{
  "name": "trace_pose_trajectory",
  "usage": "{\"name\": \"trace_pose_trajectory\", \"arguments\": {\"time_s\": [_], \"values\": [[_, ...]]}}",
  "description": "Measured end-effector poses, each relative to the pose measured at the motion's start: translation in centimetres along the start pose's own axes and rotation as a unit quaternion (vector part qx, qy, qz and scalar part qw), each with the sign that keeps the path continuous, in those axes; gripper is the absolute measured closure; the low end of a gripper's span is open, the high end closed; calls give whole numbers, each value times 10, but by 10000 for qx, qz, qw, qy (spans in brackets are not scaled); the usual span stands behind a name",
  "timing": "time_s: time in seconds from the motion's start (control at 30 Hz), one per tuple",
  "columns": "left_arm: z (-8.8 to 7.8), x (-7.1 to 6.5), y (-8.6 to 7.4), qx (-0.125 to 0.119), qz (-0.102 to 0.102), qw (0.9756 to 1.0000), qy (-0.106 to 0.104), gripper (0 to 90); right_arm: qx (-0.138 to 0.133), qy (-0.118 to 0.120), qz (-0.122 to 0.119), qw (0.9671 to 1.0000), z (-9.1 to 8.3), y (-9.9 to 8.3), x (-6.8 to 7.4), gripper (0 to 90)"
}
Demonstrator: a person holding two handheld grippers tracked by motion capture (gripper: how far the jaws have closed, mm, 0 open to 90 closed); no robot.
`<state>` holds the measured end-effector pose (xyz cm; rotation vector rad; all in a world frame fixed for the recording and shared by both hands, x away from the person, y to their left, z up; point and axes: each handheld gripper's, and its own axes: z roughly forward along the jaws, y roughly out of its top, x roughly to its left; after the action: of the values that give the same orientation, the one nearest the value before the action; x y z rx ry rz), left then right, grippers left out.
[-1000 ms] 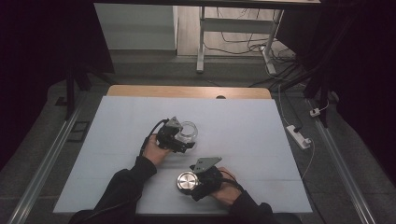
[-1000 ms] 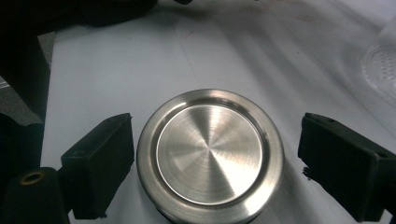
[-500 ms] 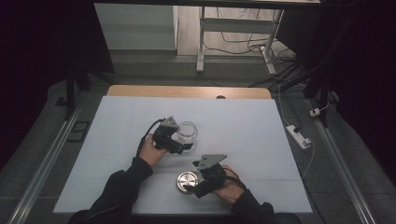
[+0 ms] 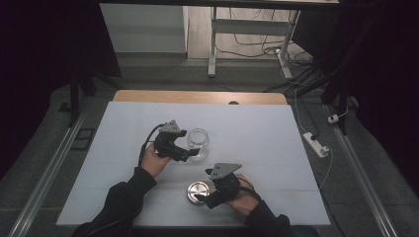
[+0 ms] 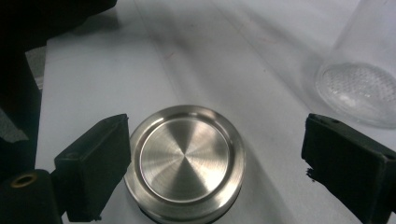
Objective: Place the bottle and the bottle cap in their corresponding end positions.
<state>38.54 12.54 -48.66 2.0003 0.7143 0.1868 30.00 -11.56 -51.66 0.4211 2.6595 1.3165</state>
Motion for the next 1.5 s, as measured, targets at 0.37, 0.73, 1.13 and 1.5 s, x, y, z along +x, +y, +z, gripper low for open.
{"name": "trace_pose_trajectory", "arguments": {"time_s": [0.37, 0.73, 1.13, 1.5], "values": [[-9, -11, -2, 131, 130, 9998, -93, 49, -231, -79, 152, 9996, -12, 3, -4, 79], [-20, -23, -10, 180, 164, 9996, -123, 42, -310, -127, 407, 9986, -26, 2, -14, 62], [-36, -40, -23, 197, 138, 9996, -152, 26, -416, -248, 613, 9969, -40, 2, -17, 16], [-49, -55, -35, 255, 160, 9995, -88, 8, -410, -364, 644, 9964, -48, -2, -18, 8]]}}
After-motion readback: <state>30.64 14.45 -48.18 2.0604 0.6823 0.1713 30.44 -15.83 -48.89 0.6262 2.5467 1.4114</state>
